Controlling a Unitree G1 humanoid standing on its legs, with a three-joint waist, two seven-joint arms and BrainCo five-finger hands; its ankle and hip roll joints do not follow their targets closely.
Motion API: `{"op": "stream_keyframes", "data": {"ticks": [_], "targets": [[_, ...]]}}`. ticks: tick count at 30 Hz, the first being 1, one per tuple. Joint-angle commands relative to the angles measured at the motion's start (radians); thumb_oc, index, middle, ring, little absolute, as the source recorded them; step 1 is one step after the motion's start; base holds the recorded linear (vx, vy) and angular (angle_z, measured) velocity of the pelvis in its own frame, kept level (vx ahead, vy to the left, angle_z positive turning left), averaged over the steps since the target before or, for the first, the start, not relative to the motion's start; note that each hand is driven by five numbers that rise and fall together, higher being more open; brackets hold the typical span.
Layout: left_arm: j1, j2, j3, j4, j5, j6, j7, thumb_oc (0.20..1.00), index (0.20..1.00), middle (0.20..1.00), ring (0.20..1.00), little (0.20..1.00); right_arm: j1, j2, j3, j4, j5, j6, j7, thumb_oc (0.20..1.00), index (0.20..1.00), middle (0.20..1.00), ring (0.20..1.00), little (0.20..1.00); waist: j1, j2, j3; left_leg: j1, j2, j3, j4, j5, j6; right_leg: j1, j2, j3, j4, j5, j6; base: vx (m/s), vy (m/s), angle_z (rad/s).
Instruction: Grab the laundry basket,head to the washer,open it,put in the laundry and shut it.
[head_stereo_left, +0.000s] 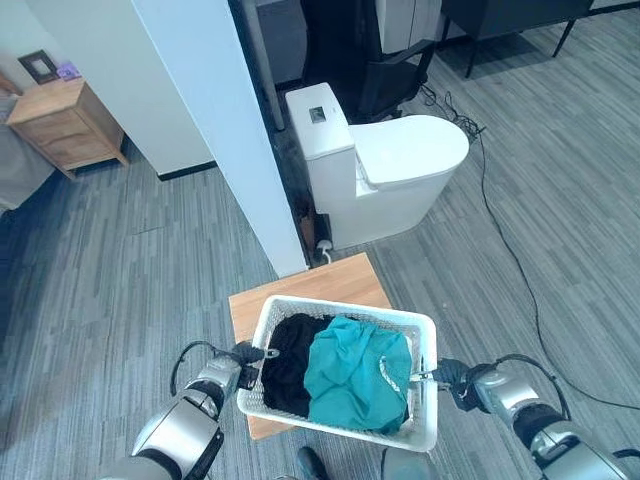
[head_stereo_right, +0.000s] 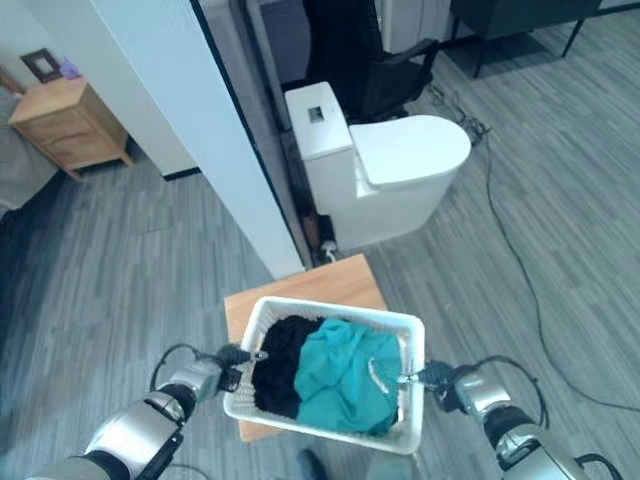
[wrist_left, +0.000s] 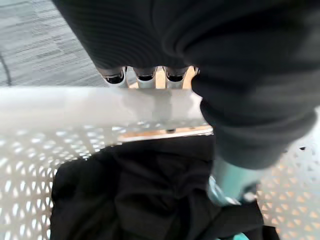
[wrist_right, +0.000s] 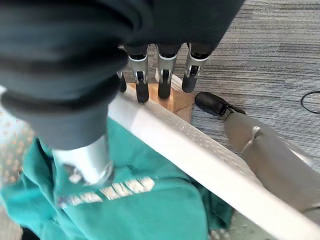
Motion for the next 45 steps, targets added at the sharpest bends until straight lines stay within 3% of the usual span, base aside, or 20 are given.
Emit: {"op": "stream_keyframes", "data": {"ticks": [1,5,6,7,13,20,31,37,40,45], "targets": [[-0.082,-0.118,-0.005,0.02,-0.04,-0.027,-0.048,0.2,0.2,0.2,0.2,0.2,-0.076,0.125,0.005,-0.035,0.109,-0.062,0.014,0.46,0.46,0.46,0.46,0.46,0.003,-0.008,0.011,-0.01,-0.016,-0.023,0.009,0.062,-0.033,0.082,-0.106,-0.011,0.016,0.05,0.13,0.04,-0.008,0.04],[-0.077,-0.151,-0.018,-0.004,-0.104,-0.038,-0.033,0.2,0.2,0.2,0.2,0.2,-0.097,0.164,-0.005,-0.005,0.132,-0.085,-0.021,0.36,0.36,0.36,0.36,0.36,0.01,0.009,0.009,-0.015,-0.019,-0.027,0.007,0.065,-0.035,0.081,-0.111,-0.023,0.011,0.053,0.131,0.03,-0.007,0.07],[-0.078,-0.164,-0.032,-0.017,-0.128,-0.041,-0.029,0.2,0.2,0.2,0.2,0.2,-0.109,0.177,-0.008,0.011,0.138,-0.093,-0.038,0.216,0.216,0.216,0.216,0.216,0.014,0.017,0.006,-0.018,-0.021,-0.034,0.008,0.065,-0.034,0.085,-0.114,-0.031,0.01,0.05,0.13,0.03,-0.01,0.13],[-0.078,-0.172,-0.037,-0.024,-0.143,-0.04,-0.028,0.2,0.2,0.2,0.2,0.2,-0.114,0.182,-0.006,0.01,0.146,-0.097,-0.046,0.2,0.2,0.2,0.2,0.2,0.016,0.021,0.006,-0.019,-0.023,-0.036,0.008,0.065,-0.034,0.087,-0.115,-0.035,0.009,0.049,0.13,0.05,-0.016,0.11],[-0.074,-0.219,-0.095,-0.088,-0.235,-0.05,-0.017,0.2,0.2,0.2,0.2,0.2,-0.139,0.208,-0.002,0.048,0.169,-0.113,-0.077,0.2,0.2,0.2,0.2,0.2,0.026,0.042,0.003,-0.024,-0.026,-0.059,0.007,0.069,-0.038,0.105,-0.122,-0.062,0.007,0.042,0.129,0.03,-0.01,0.09],[-0.028,-0.243,-0.11,-0.232,-0.421,-0.081,0.029,0.2,0.2,0.2,0.2,0.2,-0.086,0.255,-0.12,-0.07,0.398,-0.189,-0.181,0.2,0.2,0.2,0.2,0.2,0.036,0.044,0.002,-0.014,-0.025,-0.072,0.008,0.066,-0.038,0.13,-0.123,-0.079,0.01,0.032,0.13,0.04,-0.017,0.09],[0.144,-0.148,-0.205,-0.62,-0.646,-0.091,0.015,0.2,0.2,0.2,0.2,0.2,0.099,0.23,-0.169,-0.254,0.36,-0.286,-0.194,0.2,0.2,0.2,0.2,0.2,0.04,0.016,-0.006,0.004,-0.027,-0.097,0.008,0.061,-0.037,0.165,-0.131,-0.094,0.02,0.048,0.143,0.01,-0.004,0.06],[0.221,-0.079,-0.236,-0.73,-0.669,-0.076,-0.006,0.2,0.2,0.2,0.2,0.2,0.182,0.219,-0.135,-0.258,0.317,-0.288,-0.159,0.2,0.2,0.2,0.2,0.2,0.046,0.002,-0.018,0.026,-0.028,-0.103,0.008,0.054,-0.034,0.183,-0.136,-0.092,0.031,0.053,0.149,-0.01,0.013,0.0],[0.276,-0.048,-0.253,-0.746,-0.663,-0.05,-0.024,0.2,0.2,0.2,0.2,0.2,0.247,0.235,-0.102,-0.254,0.366,-0.265,-0.126,0.2,0.2,0.2,0.2,0.2,0.05,-0.009,-0.031,0.045,-0.029,-0.109,0.006,0.05,-0.032,0.197,-0.139,-0.092,0.05,0.054,0.15,-0.01,0.022,0.03],[0.291,-0.062,-0.257,-0.692,-0.636,-0.039,-0.035,0.2,0.2,0.2,0.2,0.2,0.252,0.251,-0.052,-0.209,0.344,-0.246,-0.1,0.2,0.2,0.2,0.2,0.2,0.055,-0.012,-0.04,0.066,-0.034,-0.118,0.002,0.04,-0.026,0.21,-0.145,-0.098,0.077,0.043,0.149,-0.01,0.037,-0.01]]}}
